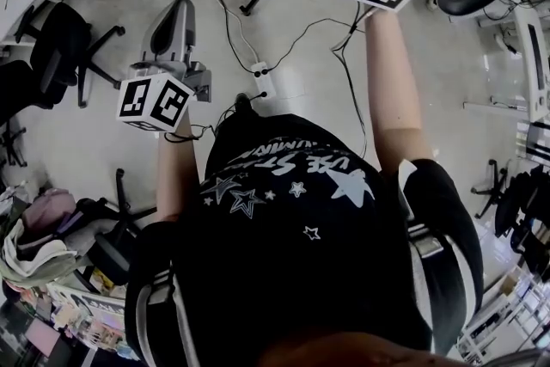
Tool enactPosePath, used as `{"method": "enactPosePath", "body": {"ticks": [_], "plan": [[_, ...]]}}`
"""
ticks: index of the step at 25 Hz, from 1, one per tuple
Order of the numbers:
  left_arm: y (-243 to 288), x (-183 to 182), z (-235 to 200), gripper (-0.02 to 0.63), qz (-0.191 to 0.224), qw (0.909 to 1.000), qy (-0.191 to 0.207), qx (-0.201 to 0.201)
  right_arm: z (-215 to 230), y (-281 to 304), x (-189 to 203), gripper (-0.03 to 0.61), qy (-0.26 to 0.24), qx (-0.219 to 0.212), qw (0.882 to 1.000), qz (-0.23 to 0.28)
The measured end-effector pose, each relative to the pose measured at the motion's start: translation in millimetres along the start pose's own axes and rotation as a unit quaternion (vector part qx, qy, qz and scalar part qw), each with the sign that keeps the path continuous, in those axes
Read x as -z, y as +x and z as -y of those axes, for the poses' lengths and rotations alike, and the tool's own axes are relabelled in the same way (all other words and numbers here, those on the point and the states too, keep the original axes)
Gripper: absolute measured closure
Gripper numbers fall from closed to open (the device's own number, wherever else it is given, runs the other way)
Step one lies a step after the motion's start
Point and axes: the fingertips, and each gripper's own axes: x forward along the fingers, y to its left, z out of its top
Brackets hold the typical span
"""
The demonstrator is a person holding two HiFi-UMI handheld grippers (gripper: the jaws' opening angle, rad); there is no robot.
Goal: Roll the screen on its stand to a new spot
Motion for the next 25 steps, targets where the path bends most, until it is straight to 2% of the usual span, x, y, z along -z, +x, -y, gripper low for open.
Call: {"method": "enactPosePath", "body": {"ticks": [15,25], "plan": [[-72.5,37.3,105.5,0.601,0.007,0.9992,0.003,-0.040,51.7,-96.6,-9.2,0.394,0.010,-0.021,1.000,0.019],[-107.0,41.8,124.4,0.602,-0.008,0.9990,0.016,-0.040,63.2,-152.4,-14.4,0.394,0.012,-0.013,0.999,0.035]]}}
